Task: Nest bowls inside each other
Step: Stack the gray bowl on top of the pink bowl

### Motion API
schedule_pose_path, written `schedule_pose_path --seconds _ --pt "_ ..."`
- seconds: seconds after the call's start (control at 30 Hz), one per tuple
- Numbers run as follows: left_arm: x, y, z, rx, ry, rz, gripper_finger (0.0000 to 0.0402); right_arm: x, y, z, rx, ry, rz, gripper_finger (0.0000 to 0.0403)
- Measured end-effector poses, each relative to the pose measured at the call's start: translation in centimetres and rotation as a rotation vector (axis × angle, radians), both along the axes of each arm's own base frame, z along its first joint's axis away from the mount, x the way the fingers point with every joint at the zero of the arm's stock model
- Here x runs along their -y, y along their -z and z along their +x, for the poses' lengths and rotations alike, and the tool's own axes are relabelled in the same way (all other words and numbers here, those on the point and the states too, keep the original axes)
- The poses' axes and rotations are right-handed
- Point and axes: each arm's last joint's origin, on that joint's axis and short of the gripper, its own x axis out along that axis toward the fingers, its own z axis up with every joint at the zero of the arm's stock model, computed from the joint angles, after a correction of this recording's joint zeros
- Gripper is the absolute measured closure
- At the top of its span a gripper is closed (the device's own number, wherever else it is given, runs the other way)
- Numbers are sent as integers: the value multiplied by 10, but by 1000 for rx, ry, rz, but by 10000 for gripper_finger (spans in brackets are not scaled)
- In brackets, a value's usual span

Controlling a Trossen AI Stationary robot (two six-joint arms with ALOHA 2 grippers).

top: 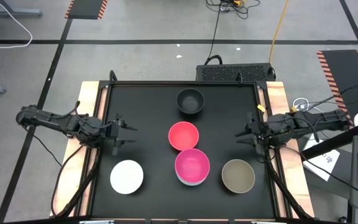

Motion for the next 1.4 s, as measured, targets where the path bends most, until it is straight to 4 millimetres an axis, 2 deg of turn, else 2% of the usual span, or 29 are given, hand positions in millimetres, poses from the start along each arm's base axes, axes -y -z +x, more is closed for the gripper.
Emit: schedule_pose_path --seconds 0.17,0.4,0.57,1.17,1.4 --pt "0 0 0 -3 -2 0 183 -9 1 -3 -35 -91 77 287" --pt "0 0 0 -2 -1 0 183 -13 14 -7 -217 -59 150 287" --pt "0 0 0 0 -1 -1 183 -17 14 -3 -229 -58 191 287" --pt "0 0 0 0 -1 -1 183 -32 26 15 -476 -34 434 286" --pt "0 0 0 1 0 1 183 -36 36 21 -605 21 473 286"
